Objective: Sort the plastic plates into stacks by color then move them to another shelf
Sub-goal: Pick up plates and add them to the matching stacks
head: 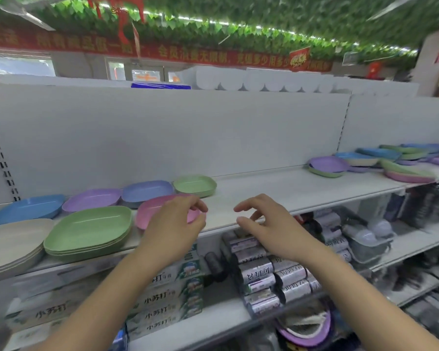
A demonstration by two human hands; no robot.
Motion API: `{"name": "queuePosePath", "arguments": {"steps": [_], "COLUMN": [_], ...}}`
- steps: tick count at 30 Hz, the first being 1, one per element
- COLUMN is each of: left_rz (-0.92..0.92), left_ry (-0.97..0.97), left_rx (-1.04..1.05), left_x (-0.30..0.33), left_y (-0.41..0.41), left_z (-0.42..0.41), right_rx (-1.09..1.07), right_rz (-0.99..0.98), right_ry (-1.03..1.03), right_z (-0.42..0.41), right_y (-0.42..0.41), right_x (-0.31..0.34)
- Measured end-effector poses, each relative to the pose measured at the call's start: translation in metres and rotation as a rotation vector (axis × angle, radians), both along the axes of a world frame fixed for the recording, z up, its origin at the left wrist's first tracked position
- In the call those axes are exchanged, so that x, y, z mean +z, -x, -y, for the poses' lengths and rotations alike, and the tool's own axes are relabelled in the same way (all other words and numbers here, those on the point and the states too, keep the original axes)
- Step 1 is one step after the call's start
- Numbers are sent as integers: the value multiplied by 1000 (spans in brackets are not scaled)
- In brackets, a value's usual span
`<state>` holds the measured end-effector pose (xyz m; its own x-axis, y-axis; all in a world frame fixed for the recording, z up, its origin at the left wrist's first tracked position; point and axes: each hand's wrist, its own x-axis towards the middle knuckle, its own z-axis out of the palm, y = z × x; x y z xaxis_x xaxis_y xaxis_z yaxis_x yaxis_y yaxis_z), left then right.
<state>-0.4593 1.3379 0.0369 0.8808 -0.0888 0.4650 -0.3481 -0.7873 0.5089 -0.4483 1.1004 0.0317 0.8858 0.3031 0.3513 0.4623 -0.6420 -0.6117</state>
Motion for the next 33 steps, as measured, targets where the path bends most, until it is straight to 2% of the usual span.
{"name": "queuePosePath", "arguments": {"steps": [7,13,19,26,33], "left_rz": [37,72,56,61,79], "left_ry": [-81,-103,-104,-103,-106], "left_rx": [-205,-374,-430,-426,-431], "left_x": [2,-1,0,-4,-20], "left_y": [-4,6,15,-27,-140], "left_z": [145,305,433,526,610], "right_rx": [-163,-276,-329,-309,-336], "right_rz": [122,142,117,109,89], "right_ry": [83,120,140,90,125], "right_z": [139,299,428,515,597], "right_y": [41,89,111,71,-27], "right_x": [6,5,7,-6,-22]}}
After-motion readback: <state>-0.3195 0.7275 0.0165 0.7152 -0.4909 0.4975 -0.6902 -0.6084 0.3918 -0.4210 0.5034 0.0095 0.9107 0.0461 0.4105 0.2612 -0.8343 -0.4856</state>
